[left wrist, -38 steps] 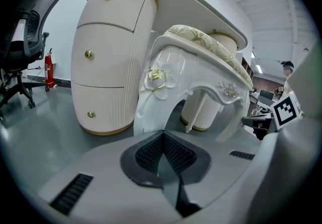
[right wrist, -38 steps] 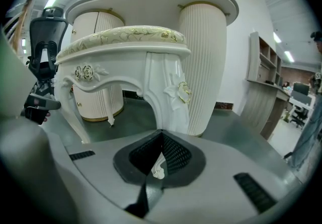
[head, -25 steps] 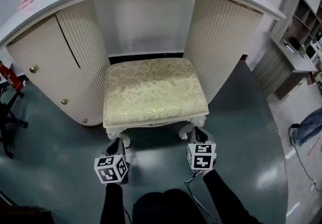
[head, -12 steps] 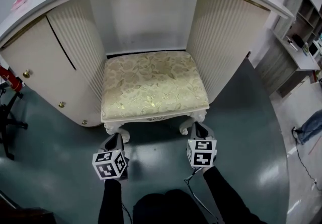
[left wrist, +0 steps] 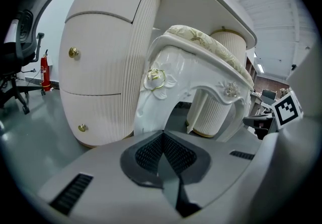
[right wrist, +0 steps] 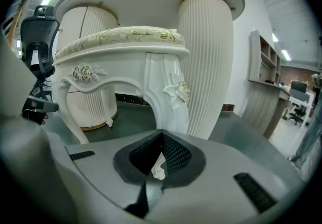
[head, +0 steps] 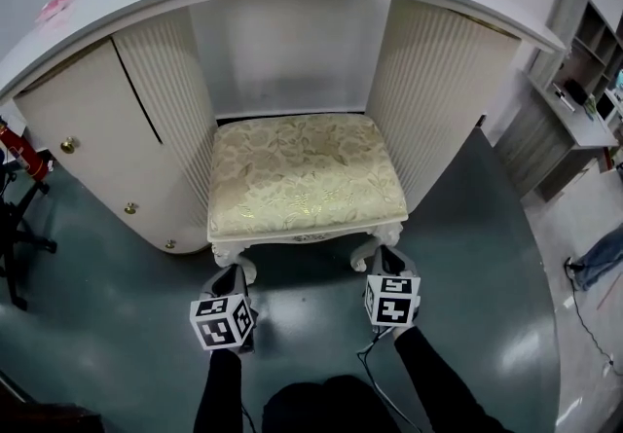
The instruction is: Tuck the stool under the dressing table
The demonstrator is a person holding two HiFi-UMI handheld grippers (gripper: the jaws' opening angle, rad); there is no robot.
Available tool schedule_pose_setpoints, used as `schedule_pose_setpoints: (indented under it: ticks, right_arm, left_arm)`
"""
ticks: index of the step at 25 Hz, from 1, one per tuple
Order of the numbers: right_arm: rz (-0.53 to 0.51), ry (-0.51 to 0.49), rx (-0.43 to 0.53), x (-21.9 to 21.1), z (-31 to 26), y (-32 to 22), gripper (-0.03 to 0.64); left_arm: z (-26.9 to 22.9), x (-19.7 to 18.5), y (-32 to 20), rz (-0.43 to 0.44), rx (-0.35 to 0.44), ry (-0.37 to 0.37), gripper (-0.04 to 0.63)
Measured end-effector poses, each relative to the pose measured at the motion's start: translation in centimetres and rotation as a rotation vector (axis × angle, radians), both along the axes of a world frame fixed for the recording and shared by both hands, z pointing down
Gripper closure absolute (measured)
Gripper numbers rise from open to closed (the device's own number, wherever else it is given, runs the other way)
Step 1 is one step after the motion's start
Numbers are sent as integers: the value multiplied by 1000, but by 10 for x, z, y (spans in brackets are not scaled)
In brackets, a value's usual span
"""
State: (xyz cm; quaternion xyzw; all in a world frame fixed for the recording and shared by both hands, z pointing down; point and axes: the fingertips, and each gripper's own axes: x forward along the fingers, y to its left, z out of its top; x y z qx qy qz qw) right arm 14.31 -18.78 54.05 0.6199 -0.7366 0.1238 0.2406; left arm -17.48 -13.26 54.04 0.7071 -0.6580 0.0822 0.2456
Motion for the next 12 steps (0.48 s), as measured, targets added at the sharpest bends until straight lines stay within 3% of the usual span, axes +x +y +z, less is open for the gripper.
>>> schedule_pose_setpoints:
  ticks: [6,12]
  right_arm:
    - [-18,-23,-53,-4,-4,19,612]
    - [-31,3,-168,5,-6,61,612]
  left_arm:
    - [1,1,15,-12,-39,26,588]
    - [8,19,57,-7,-147,53,588]
